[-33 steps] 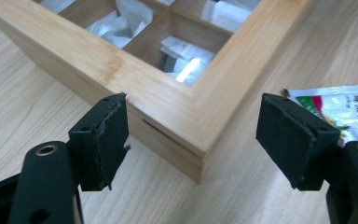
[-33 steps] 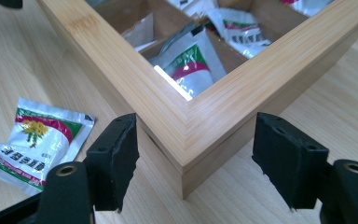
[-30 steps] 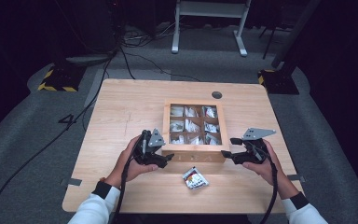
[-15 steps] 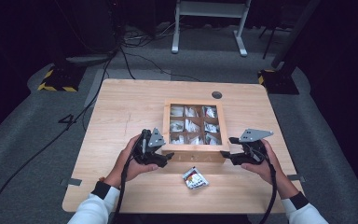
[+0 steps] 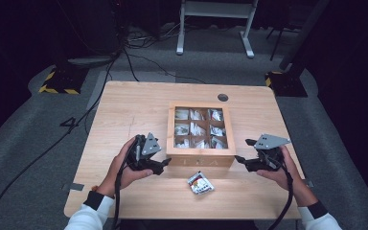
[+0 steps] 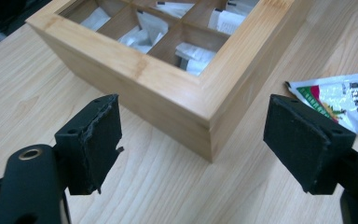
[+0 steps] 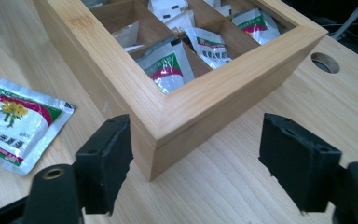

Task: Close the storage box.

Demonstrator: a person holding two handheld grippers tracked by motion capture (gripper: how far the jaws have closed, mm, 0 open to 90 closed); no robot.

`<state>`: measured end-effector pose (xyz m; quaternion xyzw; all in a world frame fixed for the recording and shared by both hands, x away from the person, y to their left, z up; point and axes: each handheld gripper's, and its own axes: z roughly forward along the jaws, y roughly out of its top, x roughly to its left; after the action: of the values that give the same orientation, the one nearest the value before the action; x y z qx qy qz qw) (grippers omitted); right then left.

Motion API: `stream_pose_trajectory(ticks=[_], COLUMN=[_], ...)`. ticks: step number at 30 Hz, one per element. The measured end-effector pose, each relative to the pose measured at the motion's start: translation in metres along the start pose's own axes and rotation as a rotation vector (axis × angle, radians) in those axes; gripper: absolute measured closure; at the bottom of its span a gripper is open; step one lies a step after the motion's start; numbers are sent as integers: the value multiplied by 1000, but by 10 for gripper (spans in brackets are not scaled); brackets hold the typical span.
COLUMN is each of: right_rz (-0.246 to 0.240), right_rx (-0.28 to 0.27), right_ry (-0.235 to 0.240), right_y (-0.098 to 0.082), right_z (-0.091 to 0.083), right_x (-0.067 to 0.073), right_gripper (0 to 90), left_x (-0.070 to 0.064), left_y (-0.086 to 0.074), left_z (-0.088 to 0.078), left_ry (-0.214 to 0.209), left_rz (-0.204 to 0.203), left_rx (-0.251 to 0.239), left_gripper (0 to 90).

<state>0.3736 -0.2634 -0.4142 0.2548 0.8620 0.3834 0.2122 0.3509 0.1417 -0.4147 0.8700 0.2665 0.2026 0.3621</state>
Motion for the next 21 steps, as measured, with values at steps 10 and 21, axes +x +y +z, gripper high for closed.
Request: stream_pose_trajectory(ticks=[10,21], right_rz=[-28,18], right_rx=[74,119], right_ry=[-81,-100], right_y=[-14,-42], right_z=[-9,-16], right_x=[-4,-16], right_gripper=[227,216], left_x=[0,6], left_y=[-21,-45], left_z=[-13,-23], left_ry=[69,135], left_rz=[39,28], left_rx=[53,108], left_gripper=[190,176])
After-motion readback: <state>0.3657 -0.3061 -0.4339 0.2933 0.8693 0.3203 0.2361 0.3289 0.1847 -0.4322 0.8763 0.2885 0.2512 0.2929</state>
